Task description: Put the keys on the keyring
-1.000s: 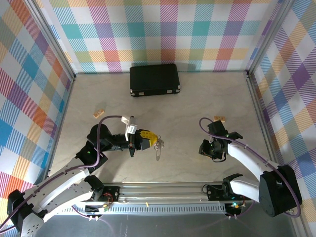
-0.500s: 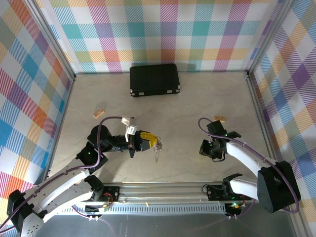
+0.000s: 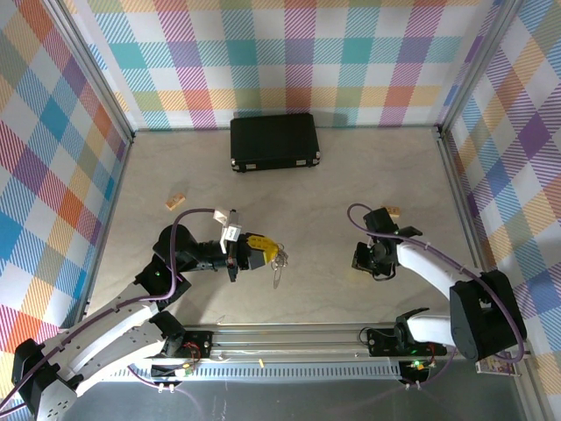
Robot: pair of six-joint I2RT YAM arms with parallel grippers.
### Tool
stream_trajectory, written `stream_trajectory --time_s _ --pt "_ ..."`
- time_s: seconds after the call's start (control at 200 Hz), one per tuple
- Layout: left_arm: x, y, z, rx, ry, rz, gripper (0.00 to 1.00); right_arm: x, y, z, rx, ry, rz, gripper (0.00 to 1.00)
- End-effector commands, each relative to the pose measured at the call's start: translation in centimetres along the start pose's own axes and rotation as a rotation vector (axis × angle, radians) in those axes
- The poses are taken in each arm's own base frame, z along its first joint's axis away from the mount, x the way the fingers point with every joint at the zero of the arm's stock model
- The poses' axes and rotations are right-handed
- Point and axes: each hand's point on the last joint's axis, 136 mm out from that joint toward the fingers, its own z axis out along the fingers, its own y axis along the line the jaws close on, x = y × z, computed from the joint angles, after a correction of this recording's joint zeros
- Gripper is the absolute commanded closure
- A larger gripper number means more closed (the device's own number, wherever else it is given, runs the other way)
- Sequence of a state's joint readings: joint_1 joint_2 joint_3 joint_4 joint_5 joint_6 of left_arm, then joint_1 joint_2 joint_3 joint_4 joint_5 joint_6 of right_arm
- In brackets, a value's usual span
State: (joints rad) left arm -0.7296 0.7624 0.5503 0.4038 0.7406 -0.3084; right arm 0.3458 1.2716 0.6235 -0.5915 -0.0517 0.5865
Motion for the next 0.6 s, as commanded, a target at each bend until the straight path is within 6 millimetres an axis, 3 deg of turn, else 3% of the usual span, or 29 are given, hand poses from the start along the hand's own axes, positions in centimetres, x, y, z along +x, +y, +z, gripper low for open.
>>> stream_trajectory --time_s 0.0,0.355,0.595 --pt "-1.27 -0.82 -0.37 0.031 -0.05 0.042 1.0 -1.42 0.6 -0.32 -0.004 -0.034 -0.019 0.77" --pt "-1.63 -1.23 -0.69 0.034 -0.061 0.051 1.0 -1.39 0.18 0.58 0.022 -0.012 -0.033 0.8" --pt "-1.77 -1.35 -0.83 0.031 -0.068 0.055 1.0 -1.49 0.19 0.44 0.024 -0.021 -0.047 0.9"
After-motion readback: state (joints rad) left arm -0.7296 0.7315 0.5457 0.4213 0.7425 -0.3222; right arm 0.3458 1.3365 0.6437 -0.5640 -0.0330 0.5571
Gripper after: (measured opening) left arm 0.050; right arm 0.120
